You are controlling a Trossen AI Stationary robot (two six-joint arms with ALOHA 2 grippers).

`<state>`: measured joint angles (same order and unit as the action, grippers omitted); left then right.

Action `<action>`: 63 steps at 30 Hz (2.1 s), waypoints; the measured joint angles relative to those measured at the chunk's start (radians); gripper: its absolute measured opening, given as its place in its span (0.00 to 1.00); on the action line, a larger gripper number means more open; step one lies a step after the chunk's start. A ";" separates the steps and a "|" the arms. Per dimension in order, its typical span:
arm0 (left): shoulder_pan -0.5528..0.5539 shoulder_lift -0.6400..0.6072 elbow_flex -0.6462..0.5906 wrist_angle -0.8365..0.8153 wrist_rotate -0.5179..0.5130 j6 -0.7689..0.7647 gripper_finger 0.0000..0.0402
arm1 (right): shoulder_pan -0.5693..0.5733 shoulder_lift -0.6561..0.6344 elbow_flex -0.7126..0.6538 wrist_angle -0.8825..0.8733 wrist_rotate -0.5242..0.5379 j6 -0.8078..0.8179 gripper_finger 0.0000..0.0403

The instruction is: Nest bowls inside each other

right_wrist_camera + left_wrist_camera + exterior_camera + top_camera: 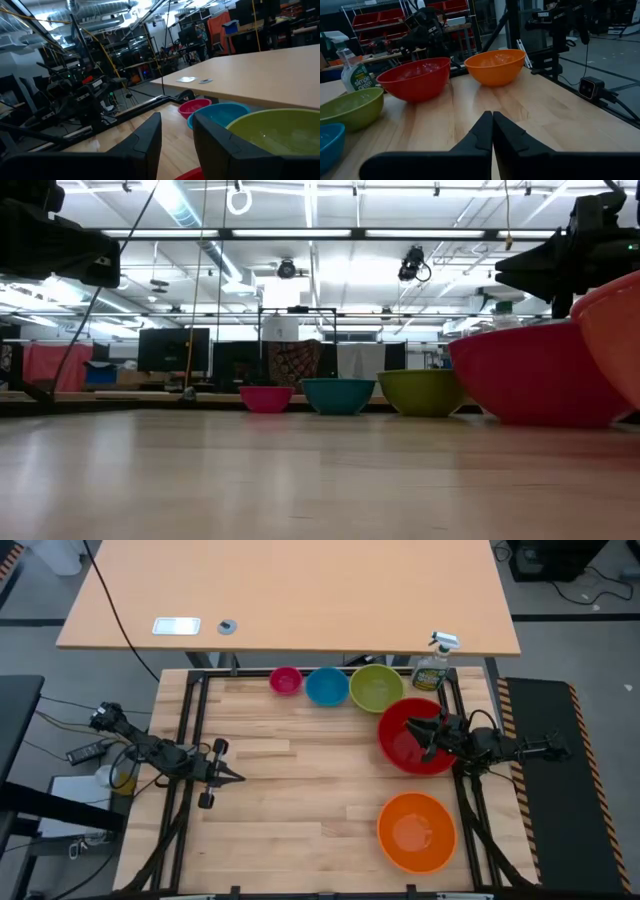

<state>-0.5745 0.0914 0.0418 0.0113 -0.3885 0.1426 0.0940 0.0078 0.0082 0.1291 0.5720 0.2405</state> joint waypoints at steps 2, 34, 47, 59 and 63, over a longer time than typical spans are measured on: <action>0.000 0.000 0.000 0.000 0.000 0.000 0.03 | 0.000 0.000 0.000 0.000 0.000 0.000 0.30; 0.000 0.000 0.000 0.002 0.000 -0.001 0.03 | 0.000 0.000 0.000 0.000 0.000 0.000 0.30; 0.000 0.000 0.000 0.234 -0.035 0.101 0.03 | 0.000 0.000 0.000 0.004 0.000 0.000 0.30; 0.000 0.000 0.000 0.284 -0.051 0.140 0.03 | 0.000 0.000 0.000 0.019 0.025 0.000 0.29; 0.000 0.000 0.000 0.293 -0.100 0.217 0.03 | 0.000 0.000 0.000 0.073 0.037 0.007 0.29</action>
<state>-0.5743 0.0910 0.0418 0.3042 -0.4889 0.3596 0.0937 0.0078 0.0082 0.2019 0.6087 0.2476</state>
